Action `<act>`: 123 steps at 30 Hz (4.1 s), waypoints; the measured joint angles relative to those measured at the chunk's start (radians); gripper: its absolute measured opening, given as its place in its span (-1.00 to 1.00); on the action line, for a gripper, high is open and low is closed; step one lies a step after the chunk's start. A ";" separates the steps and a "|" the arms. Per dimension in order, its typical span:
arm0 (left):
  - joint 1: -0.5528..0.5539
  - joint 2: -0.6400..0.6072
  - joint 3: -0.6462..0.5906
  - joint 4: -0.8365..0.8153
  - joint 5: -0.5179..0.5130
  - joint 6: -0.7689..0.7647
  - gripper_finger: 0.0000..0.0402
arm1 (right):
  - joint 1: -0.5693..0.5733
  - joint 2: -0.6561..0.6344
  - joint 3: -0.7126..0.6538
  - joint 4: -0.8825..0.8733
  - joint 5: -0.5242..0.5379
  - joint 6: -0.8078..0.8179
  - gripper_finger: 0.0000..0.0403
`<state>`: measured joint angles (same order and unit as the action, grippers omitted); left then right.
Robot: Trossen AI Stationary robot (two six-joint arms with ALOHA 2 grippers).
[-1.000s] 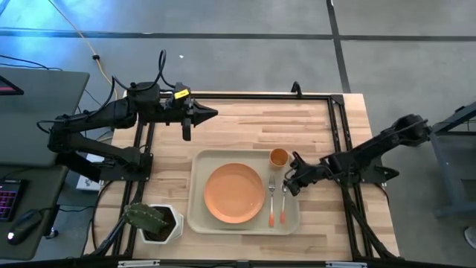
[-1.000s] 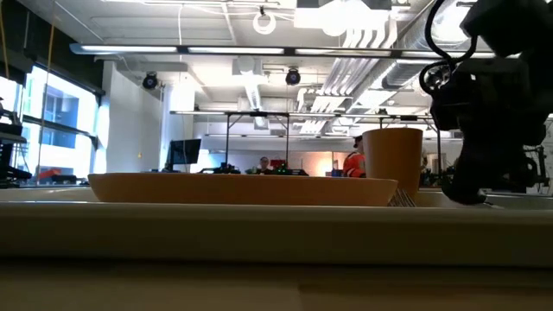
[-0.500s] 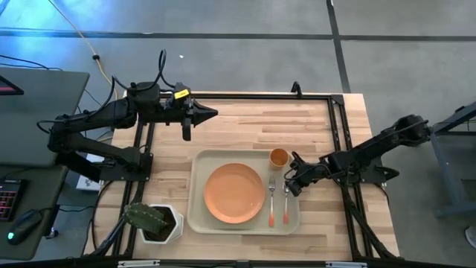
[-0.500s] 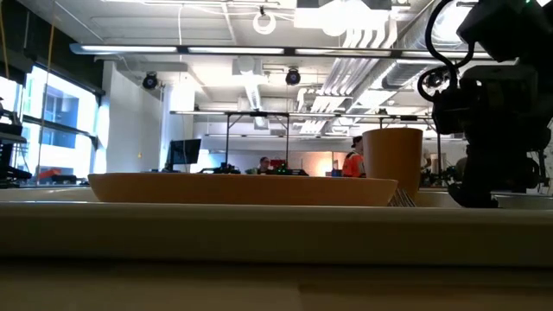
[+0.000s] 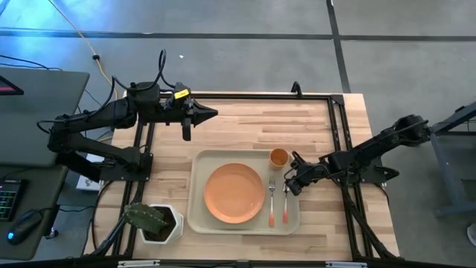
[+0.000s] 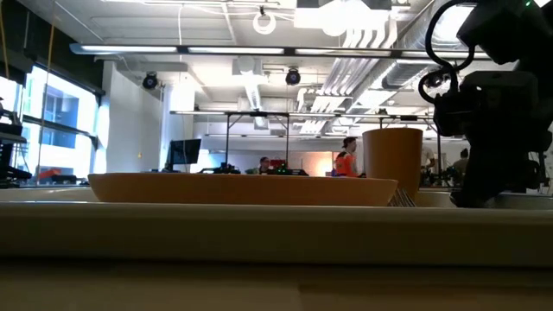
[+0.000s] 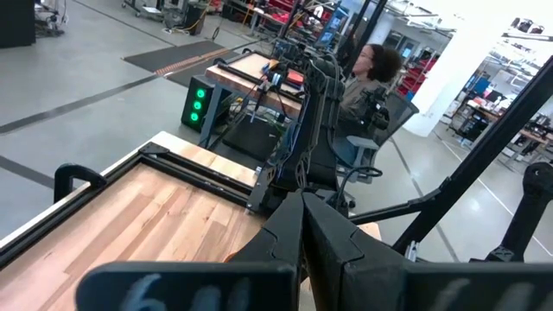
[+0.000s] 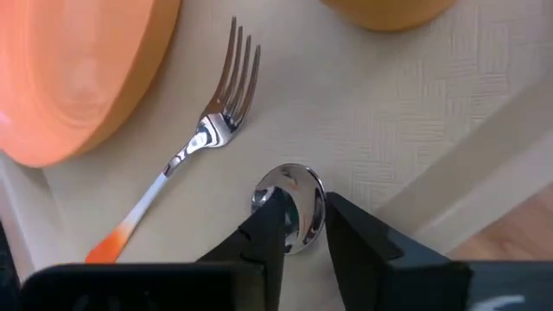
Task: Pick and place plate/cup/fork/spoon on tray
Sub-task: Put the orange spoon to the right of the orange fork on the gray tray, then return to Home Position
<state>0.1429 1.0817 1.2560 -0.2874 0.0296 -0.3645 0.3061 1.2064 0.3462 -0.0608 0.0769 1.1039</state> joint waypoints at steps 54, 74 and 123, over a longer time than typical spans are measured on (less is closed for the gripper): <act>0.000 0.000 0.000 -0.002 0.000 0.000 -1.00 | -0.038 -0.123 0.000 -0.065 -0.009 0.092 -0.26; 0.000 0.000 0.000 0.001 0.000 0.000 -1.00 | -0.038 -0.437 0.387 -0.071 0.433 -0.586 -0.26; -0.061 0.000 0.000 0.138 -0.108 -0.008 -1.00 | -0.038 -0.401 0.531 -0.212 0.382 -0.693 -0.26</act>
<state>0.0817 1.0821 1.2564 -0.1489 -0.0782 -0.3729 0.2680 0.8059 0.8776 -0.2725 0.4587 0.4110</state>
